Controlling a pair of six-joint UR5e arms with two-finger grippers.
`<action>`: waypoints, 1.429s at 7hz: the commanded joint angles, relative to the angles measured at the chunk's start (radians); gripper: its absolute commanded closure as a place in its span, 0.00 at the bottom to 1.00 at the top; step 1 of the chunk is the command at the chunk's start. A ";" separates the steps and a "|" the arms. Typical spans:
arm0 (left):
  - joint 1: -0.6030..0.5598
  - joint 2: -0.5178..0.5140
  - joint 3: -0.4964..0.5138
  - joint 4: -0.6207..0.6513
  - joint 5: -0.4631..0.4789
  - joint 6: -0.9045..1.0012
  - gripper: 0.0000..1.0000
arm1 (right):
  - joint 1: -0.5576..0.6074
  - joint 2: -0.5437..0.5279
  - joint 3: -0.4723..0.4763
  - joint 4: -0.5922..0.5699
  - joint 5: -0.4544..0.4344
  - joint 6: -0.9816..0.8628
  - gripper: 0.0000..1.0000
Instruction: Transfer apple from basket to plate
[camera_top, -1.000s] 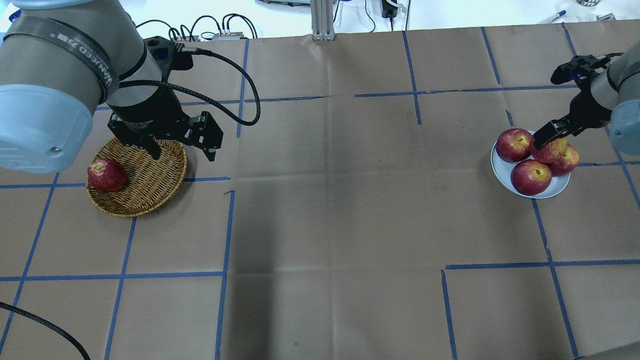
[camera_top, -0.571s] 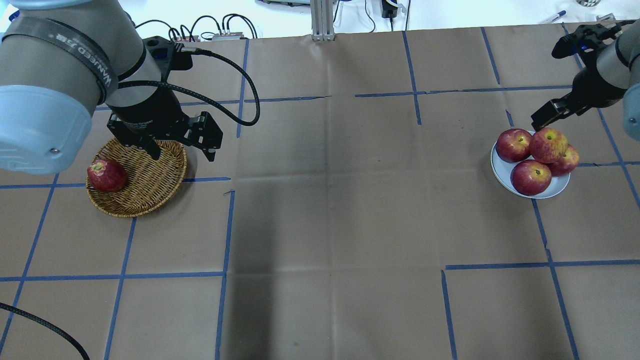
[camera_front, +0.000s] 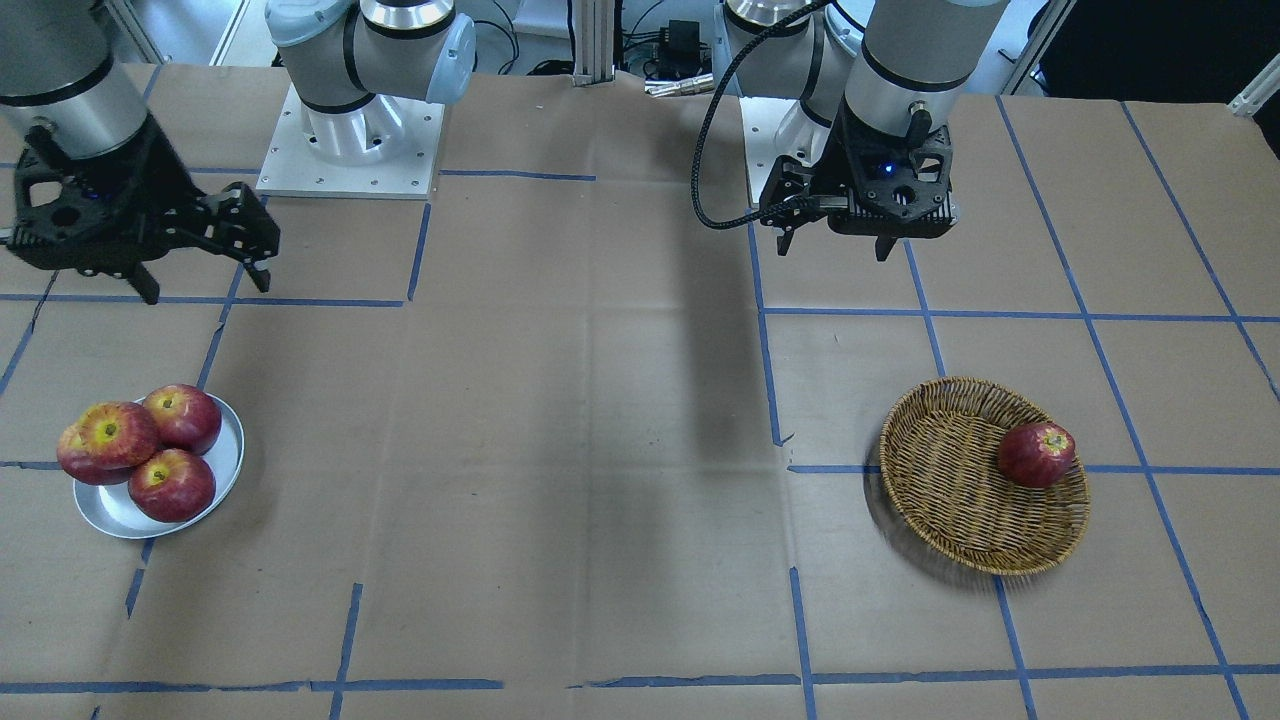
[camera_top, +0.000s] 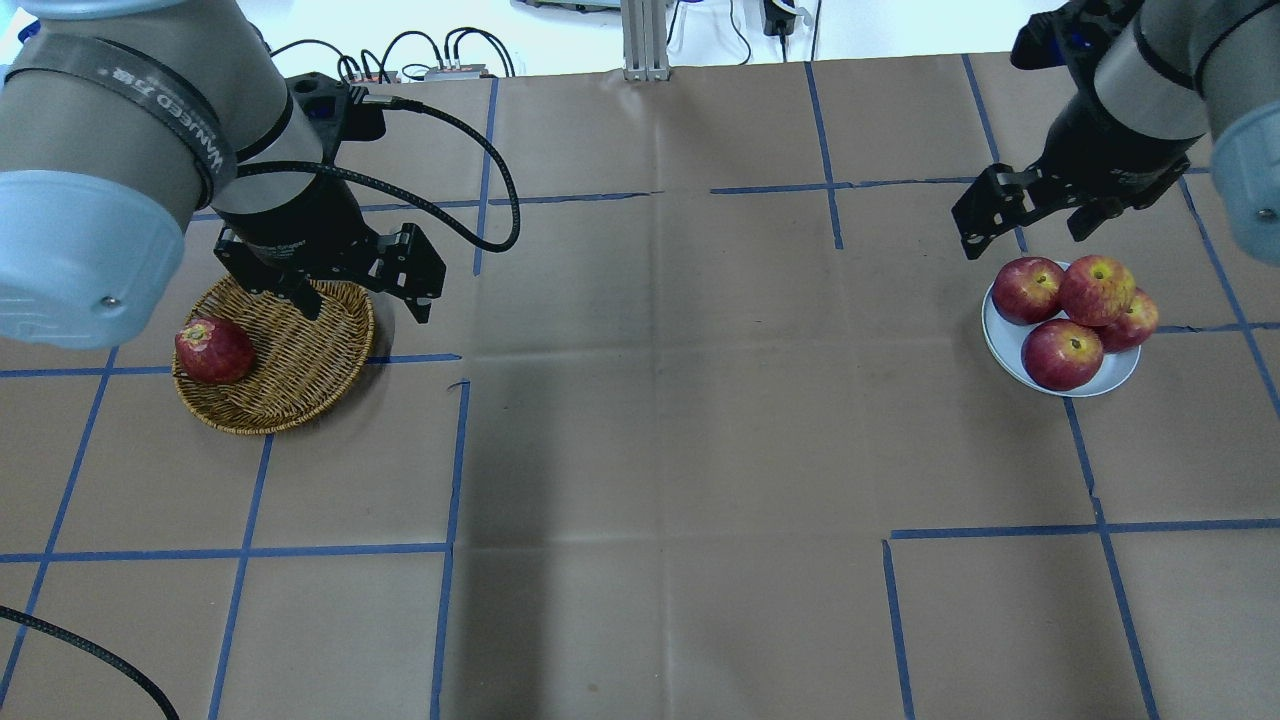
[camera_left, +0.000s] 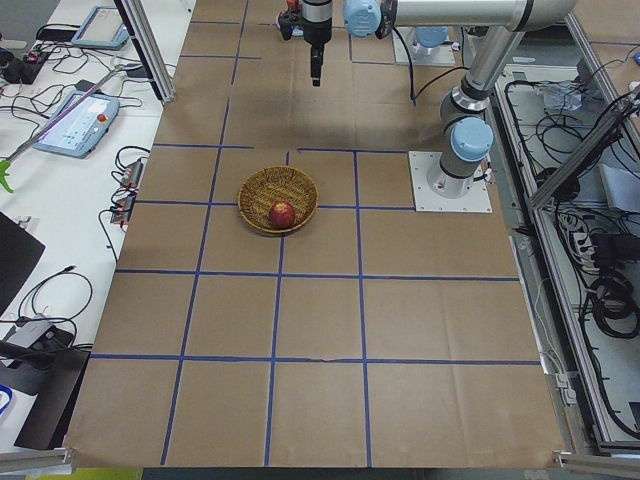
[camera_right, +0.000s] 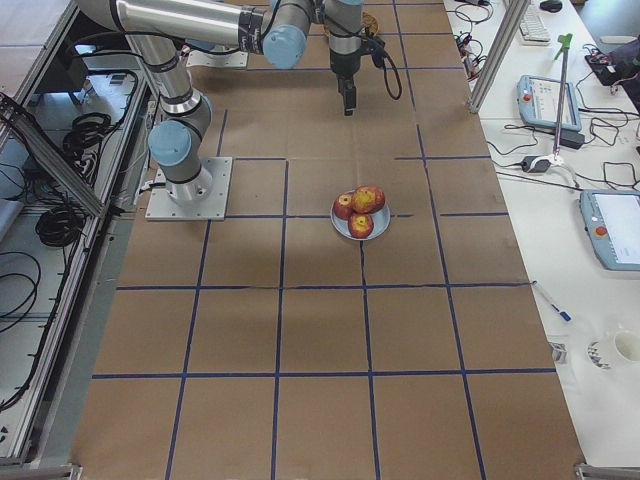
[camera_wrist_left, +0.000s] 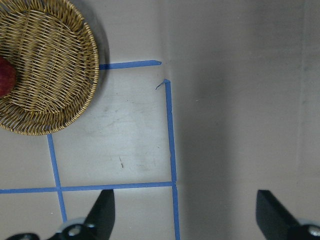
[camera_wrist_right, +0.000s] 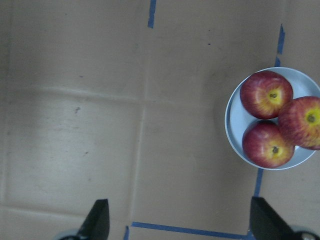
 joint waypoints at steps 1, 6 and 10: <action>0.000 0.002 0.000 0.000 0.000 0.000 0.01 | 0.146 -0.019 -0.015 0.059 -0.006 0.234 0.00; 0.000 0.003 0.000 -0.002 0.000 0.000 0.01 | 0.141 -0.002 -0.044 0.061 -0.050 0.217 0.00; 0.000 0.003 0.000 -0.002 0.002 0.000 0.01 | 0.098 -0.004 -0.042 0.061 -0.049 0.171 0.00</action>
